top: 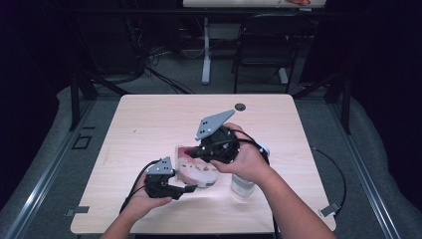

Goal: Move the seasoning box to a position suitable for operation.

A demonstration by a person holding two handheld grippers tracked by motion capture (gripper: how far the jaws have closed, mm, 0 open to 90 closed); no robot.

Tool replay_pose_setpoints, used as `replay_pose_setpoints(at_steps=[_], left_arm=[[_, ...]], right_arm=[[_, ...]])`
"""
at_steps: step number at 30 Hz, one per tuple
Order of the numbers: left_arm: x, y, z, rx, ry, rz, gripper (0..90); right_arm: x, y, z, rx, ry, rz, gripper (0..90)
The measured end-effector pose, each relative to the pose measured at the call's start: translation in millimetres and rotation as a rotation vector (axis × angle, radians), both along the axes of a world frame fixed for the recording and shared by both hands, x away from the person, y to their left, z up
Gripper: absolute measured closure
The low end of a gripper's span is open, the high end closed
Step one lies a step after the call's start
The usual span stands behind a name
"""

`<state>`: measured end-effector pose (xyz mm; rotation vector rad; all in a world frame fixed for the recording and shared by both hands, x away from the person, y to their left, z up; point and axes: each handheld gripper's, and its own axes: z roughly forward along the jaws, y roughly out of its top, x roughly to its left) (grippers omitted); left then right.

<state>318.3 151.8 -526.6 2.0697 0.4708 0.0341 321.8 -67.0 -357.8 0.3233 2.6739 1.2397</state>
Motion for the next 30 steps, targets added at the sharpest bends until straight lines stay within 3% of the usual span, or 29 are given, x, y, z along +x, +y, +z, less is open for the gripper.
replay_pose_setpoints(at_steps=[11,15,30], left_arm=[[0.2,3.8,2.0,0.011,0.004,-0.021,56.5],[-1.4,5.7,3.9,0.031,-0.020,-0.030,60.7],[-3.2,7.4,7.9,0.078,0.007,-0.026,63.5]], right_arm=[[0.5,-2.5,-0.8,0.004,0.006,0.001,90.0],[0.7,-5.0,-1.1,-0.001,0.014,-0.002,89.8],[3.8,-18.7,-6.8,0.011,0.036,-0.027,88.1]])
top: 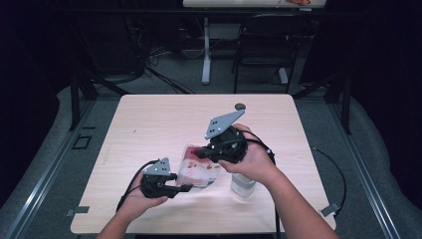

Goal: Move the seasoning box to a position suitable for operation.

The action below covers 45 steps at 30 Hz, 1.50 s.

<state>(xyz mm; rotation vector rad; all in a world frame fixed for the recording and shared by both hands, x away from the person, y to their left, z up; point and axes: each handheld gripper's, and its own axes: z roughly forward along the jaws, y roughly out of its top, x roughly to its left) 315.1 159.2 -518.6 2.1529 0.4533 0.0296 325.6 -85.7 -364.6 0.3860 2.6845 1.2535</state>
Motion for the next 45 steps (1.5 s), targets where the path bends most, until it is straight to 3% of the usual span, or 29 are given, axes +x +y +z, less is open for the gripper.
replay_pose_setpoints(at_steps=[6,19,30,45], left_arm=[[0.3,2.3,0.9,0.011,0.010,0.009,64.8],[0.2,6.2,0.5,0.005,0.043,0.003,65.5],[0.2,8.9,2.2,0.016,0.039,0.008,66.0],[1.4,17.3,5.8,0.030,0.034,0.013,66.6]], right_arm=[[-0.7,-4.2,-0.3,0.020,0.008,-0.007,85.3],[-1.8,-8.5,-0.5,0.012,-0.001,-0.026,82.7],[-2.9,-14.8,-2.8,0.025,-0.004,-0.049,81.7],[-1.4,-29.7,-14.8,0.030,0.007,-0.079,88.2]])
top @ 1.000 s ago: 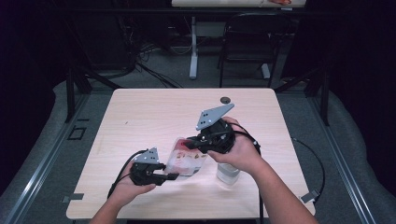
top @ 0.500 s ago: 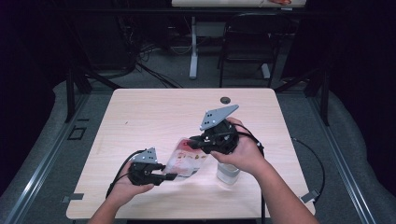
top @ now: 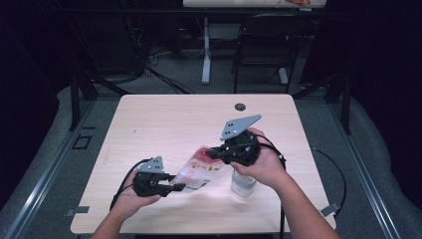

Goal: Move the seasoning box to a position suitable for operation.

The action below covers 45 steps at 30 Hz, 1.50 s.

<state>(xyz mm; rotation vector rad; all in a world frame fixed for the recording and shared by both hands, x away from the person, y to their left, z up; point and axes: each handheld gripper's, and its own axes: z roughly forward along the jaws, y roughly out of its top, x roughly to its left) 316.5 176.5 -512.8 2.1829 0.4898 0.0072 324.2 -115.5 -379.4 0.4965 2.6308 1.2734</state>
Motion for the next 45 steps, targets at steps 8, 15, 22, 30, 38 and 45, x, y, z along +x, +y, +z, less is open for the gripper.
replay_pose_setpoints(at_steps=[8,15,22,30,38,45], left_arm=[[-0.3,-0.4,-0.4,0.006,0.011,-0.002,66.9],[-0.4,0.0,-0.6,0.027,0.011,-0.008,67.0],[-0.3,-1.6,7.4,0.066,0.004,-0.011,67.2],[4.3,-5.8,19.8,0.127,0.011,-0.020,67.2],[8.0,-11.5,31.1,0.185,0.013,-0.043,67.2],[11.1,-15.6,40.5,0.222,0.022,-0.058,67.3]], right_arm=[[0.3,-9.7,-10.9,0.030,0.017,-0.012,89.4],[-1.4,-15.7,-21.3,0.063,0.025,-0.023,89.5],[-3.9,-22.0,-26.7,0.100,0.017,-0.026,89.5],[-4.0,-30.5,-31.7,0.141,0.004,-0.041,89.5],[-4.7,-40.3,-40.2,0.183,0.007,-0.056,89.4],[-5.9,-46.2,-42.8,0.201,0.003,-0.068,89.4]])
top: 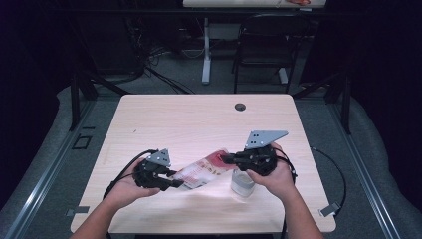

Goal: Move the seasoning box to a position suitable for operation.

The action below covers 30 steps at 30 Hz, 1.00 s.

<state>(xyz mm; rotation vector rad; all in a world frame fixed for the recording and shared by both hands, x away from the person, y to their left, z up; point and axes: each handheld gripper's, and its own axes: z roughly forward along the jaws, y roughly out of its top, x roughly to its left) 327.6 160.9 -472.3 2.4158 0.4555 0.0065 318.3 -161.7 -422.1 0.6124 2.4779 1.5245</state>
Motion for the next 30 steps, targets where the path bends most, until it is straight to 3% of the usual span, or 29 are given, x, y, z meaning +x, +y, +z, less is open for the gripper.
replay_pose_setpoints(at_steps=[12,30], left_arm=[[3.6,-3.0,14.9,0.072,-0.002,-0.015,67.5],[3.7,-3.6,28.8,0.114,0.004,-0.013,68.4]], right_arm=[[-0.2,-5.6,-4.6,0.007,0.004,-0.011,89.4],[2.0,-9.8,-11.5,0.010,0.026,-0.019,88.5]])
